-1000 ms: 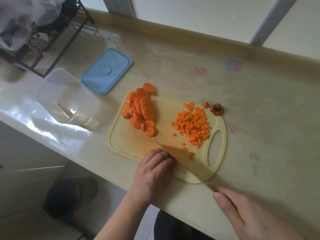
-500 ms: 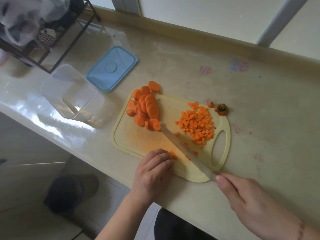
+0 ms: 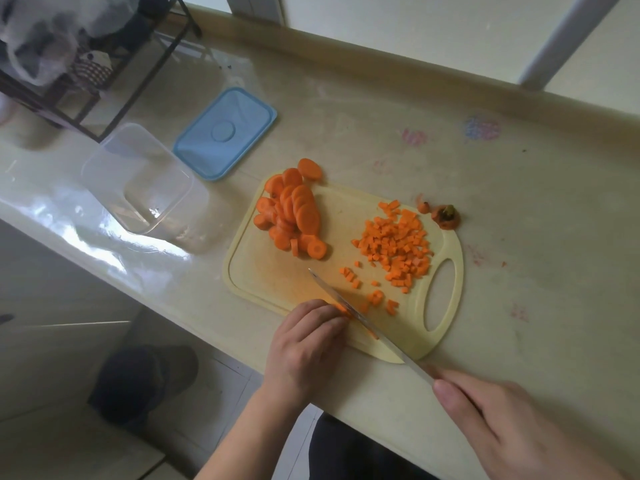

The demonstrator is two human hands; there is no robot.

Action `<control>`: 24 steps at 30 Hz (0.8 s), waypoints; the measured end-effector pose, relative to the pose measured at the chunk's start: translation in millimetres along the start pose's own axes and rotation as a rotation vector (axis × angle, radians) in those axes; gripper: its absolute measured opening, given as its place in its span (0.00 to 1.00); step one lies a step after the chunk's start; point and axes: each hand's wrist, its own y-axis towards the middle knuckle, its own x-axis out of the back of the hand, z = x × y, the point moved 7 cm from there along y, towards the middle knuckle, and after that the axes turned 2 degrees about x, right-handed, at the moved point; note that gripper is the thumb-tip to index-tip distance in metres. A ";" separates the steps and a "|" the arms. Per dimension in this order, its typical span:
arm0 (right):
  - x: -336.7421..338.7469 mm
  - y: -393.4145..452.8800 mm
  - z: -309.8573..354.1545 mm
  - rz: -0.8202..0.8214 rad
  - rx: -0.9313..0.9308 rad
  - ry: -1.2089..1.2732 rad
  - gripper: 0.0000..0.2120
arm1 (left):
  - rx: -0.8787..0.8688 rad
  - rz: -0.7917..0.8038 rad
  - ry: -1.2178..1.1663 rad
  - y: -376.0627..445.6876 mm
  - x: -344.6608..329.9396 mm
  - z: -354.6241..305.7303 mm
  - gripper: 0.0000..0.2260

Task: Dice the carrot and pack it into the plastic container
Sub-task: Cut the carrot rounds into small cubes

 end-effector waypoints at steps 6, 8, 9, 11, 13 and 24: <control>-4.6 0.9 -1.4 0.030 -0.023 -0.002 0.13 | 0.002 -0.009 0.003 0.5 1.3 -1.7 0.08; -5.6 0.9 -2.9 0.030 -0.013 -0.022 0.18 | 0.002 0.010 0.004 0.3 -0.8 -0.3 0.05; -6.3 0.7 -3.9 0.028 -0.015 -0.029 0.21 | 0.003 0.017 0.006 -0.1 -1.0 0.8 0.04; -8.4 0.5 -7.0 0.026 -0.028 -0.023 0.22 | 0.007 0.023 0.010 -1.6 -1.5 2.8 0.07; -10.2 0.5 -9.1 0.034 -0.043 -0.015 0.24 | 0.011 0.026 0.008 -1.8 -2.1 3.5 0.09; -7.0 -1.3 -2.6 0.024 -0.034 -0.065 0.24 | 0.016 0.030 0.001 0.7 -2.9 0.9 0.05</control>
